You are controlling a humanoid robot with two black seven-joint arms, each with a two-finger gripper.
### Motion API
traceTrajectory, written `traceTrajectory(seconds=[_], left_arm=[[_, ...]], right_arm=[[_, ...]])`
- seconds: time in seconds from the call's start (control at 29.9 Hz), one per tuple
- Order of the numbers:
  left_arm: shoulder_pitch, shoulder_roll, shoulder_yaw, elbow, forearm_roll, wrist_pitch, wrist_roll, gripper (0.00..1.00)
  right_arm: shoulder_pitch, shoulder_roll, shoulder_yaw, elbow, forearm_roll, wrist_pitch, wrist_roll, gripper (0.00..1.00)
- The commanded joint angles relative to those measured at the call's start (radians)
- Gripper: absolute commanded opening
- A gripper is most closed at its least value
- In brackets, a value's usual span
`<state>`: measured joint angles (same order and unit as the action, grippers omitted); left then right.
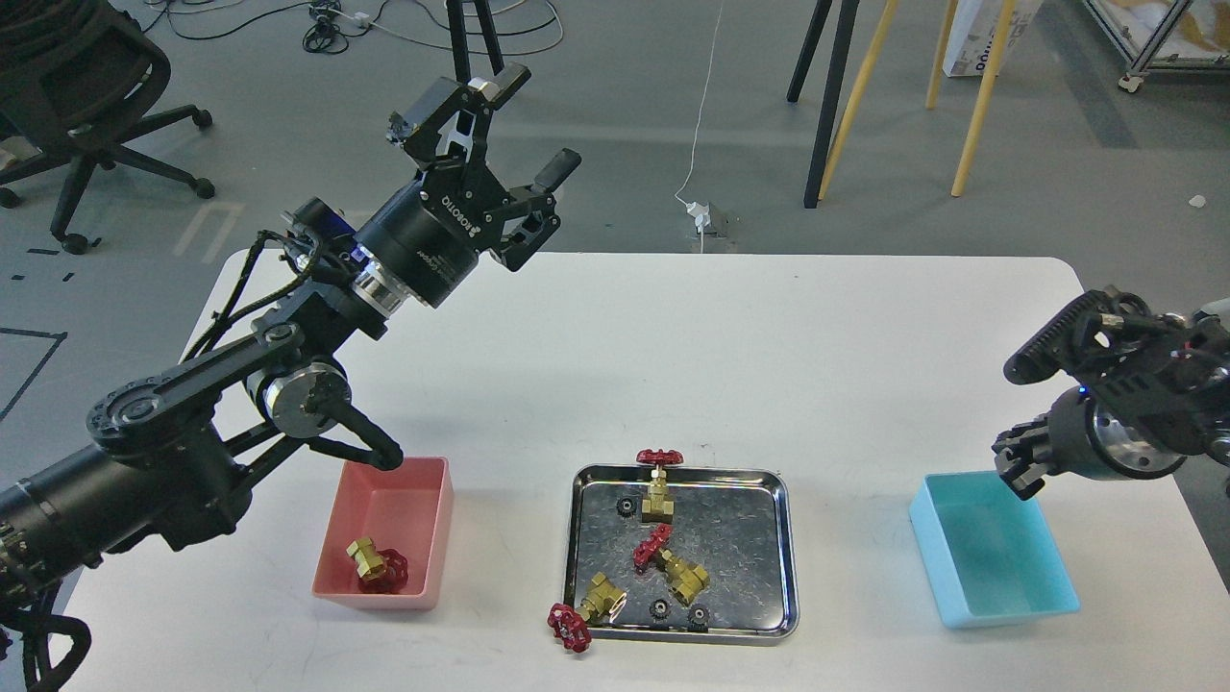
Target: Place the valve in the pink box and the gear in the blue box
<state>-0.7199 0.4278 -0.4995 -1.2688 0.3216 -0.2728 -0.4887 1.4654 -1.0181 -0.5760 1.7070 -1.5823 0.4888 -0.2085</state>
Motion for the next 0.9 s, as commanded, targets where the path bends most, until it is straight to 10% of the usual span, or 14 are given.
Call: traceTrajectory(seconds=[0.0, 0.5, 0.77, 0.87], left_arm=[[0.0, -0.011, 0.001, 0.0, 0.002, 0.001, 0.0, 0.87], [0.0, -0.038, 0.004, 0.005, 0.025, 0.009, 0.0, 0.87], [-0.013, -0.027, 0.006, 0.08, 0.024, -0.002, 0.0, 0.87], [-0.044, -0.021, 0.004, 0.13, 0.022, -0.02, 0.0, 0.87]], right_arm=[[-0.03, -0.054, 0.001, 0.025, -0.001, 0.0, 0.0, 0.09], [-0.089, -0.056, 0.134, 0.016, 0.117, 0.0, 0.017, 0.96], [-0.12, -0.056, 0.416, -0.174, 0.683, 0.0, 0.023, 0.97], [-0.126, -0.021, 0.493, -0.259, 0.954, -0.097, 0.108, 0.97]])
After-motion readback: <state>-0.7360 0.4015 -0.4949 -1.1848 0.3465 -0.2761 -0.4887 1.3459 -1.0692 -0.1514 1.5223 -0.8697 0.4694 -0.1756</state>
